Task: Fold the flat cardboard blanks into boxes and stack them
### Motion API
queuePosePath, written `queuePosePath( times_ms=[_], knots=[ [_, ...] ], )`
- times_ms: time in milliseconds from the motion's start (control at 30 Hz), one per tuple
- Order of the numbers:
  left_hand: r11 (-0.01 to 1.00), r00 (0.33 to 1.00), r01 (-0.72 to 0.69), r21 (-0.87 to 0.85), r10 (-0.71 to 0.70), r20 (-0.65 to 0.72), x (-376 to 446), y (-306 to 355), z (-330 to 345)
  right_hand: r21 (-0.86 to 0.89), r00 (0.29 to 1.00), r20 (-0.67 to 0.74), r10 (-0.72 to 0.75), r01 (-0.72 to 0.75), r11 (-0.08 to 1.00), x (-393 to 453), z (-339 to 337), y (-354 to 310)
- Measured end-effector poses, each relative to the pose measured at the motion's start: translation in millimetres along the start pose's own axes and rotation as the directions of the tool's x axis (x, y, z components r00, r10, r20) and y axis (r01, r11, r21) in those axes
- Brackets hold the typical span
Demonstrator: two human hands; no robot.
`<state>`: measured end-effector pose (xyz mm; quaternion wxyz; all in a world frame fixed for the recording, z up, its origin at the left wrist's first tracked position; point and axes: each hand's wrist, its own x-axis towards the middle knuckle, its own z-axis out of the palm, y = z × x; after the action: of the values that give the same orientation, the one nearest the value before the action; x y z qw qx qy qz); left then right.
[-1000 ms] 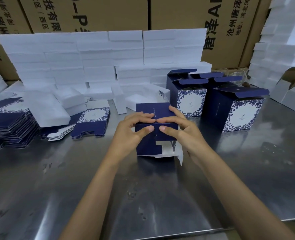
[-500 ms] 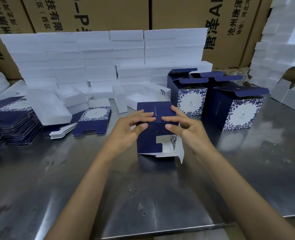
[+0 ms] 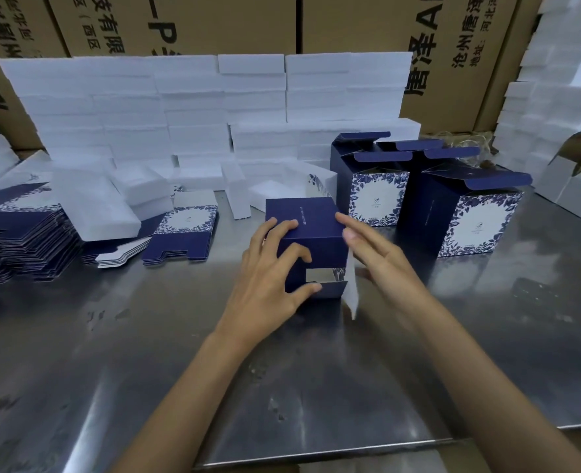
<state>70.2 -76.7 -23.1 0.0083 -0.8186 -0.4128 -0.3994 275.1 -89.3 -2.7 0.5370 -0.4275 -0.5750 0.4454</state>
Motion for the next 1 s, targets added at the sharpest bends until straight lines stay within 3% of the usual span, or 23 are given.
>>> queuePosePath(
  times_ms=[133,267,467,567,667,733,1000],
  knots=[
    [1.0,0.998,0.0,0.004,0.0,-0.059,4,-6,6,0.23,0.991,0.094,0.1,-0.119,0.966,-6,-4,17],
    [0.994,0.992,0.037,-0.106,-0.049,-0.115,8,-4,9,0.048,0.982,0.179,0.061,-0.071,0.996,-11,1,26],
    [0.968,0.99,0.046,-0.247,-0.077,-0.118,3,-10,11,-0.007,0.996,-0.037,0.08,-0.08,0.997,-1,14,33],
    [0.9,0.971,0.163,-0.405,-0.22,-0.097,2,-12,12,-0.041,0.983,-0.161,0.083,-0.09,0.995,5,24,36],
    [0.779,0.933,0.335,-0.53,-0.353,0.07,-3,-18,15,-0.054,0.97,-0.241,0.045,-0.059,0.997,11,32,39],
    [0.737,0.914,0.394,-0.549,-0.378,0.149,-5,-20,17,-0.058,0.959,-0.283,0.011,-0.028,0.998,13,37,41],
    [0.706,0.897,0.424,-0.567,-0.414,0.155,-3,-18,17,-0.15,0.906,-0.419,-0.058,-0.006,0.989,22,49,49]
  ],
)
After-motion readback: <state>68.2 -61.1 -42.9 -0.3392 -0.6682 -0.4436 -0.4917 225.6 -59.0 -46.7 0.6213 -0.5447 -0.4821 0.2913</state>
